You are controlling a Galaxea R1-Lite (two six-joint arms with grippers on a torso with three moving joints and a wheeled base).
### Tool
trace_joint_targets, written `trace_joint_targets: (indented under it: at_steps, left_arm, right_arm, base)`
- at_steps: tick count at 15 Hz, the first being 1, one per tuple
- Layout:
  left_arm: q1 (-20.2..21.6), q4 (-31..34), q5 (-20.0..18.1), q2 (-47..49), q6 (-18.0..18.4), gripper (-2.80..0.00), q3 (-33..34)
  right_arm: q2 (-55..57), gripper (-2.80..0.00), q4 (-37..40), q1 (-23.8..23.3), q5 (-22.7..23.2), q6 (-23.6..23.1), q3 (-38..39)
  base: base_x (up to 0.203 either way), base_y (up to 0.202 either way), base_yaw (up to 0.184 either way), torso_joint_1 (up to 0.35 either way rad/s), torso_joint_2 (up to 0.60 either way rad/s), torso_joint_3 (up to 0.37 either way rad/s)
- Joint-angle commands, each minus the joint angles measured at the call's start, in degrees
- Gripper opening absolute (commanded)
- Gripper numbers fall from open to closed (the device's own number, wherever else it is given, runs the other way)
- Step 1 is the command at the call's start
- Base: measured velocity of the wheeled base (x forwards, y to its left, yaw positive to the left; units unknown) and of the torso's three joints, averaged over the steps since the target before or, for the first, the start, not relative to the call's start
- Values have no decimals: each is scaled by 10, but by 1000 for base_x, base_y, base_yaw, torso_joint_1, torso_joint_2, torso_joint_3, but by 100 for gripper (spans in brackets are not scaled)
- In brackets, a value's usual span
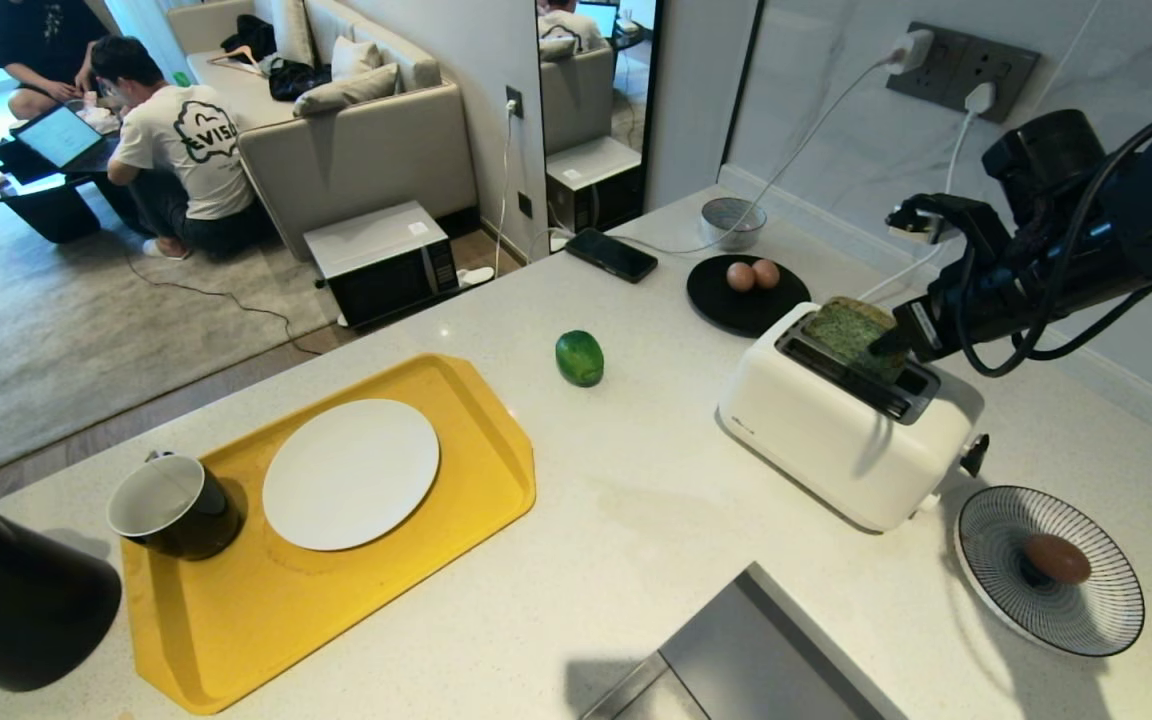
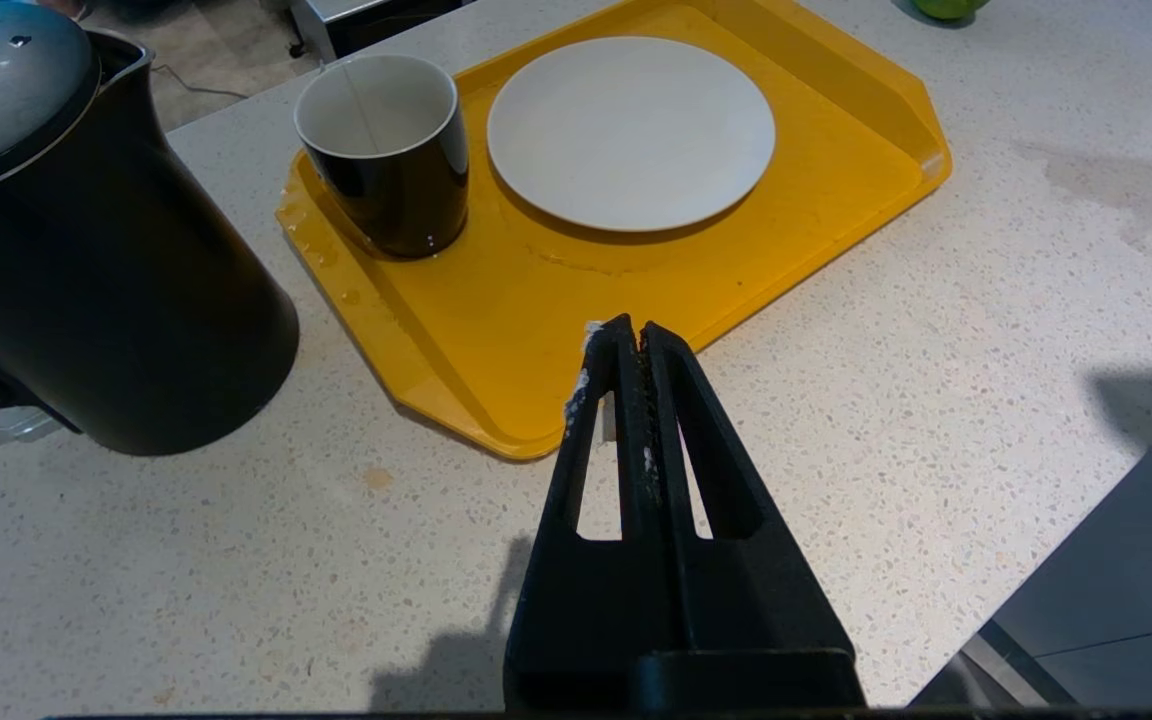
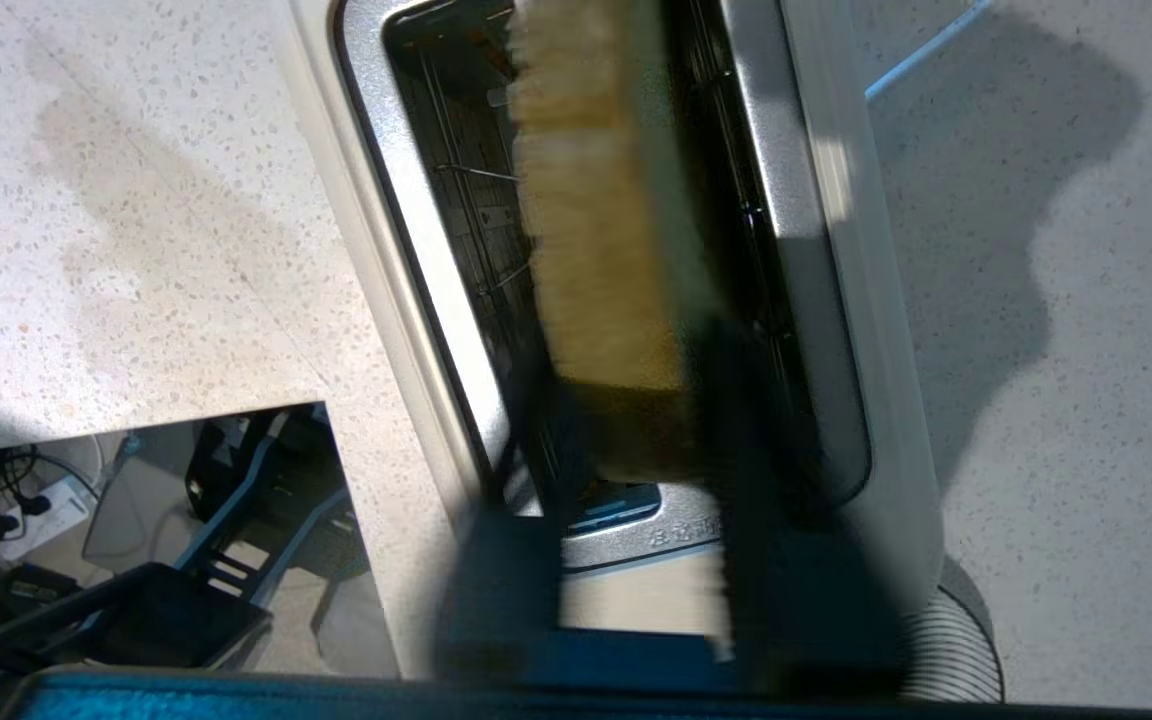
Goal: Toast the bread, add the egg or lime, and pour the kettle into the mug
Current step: Put the baked bread on a plate
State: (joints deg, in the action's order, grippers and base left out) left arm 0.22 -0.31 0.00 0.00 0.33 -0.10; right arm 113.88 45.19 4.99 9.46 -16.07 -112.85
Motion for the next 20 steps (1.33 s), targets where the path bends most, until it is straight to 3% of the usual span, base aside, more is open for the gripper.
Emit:
trace_joint_targets:
  at_steps: [1, 6, 18, 20]
  left_arm:
    - [0, 0, 0, 1, 0, -280, 0]
    - [0, 0, 0, 1, 0, -280, 0]
    - [0, 0, 0, 1, 0, -280, 0]
    - [0, 0, 0, 1, 0, -280, 0]
  right_arm:
    - [-2, -280, 3, 3, 1, -2, 0]
    - [-35, -280, 4, 3, 2, 0, 10]
    - [-303, -280, 3, 0, 0, -36, 84]
    - [-327, -280, 3, -1, -26, -49, 90]
  base:
    - [0, 0, 0, 0, 0, 0]
    - [0, 0, 0, 0, 0, 0]
    - [0, 0, 0, 0, 0, 0]
    - [0, 0, 0, 0, 0, 0]
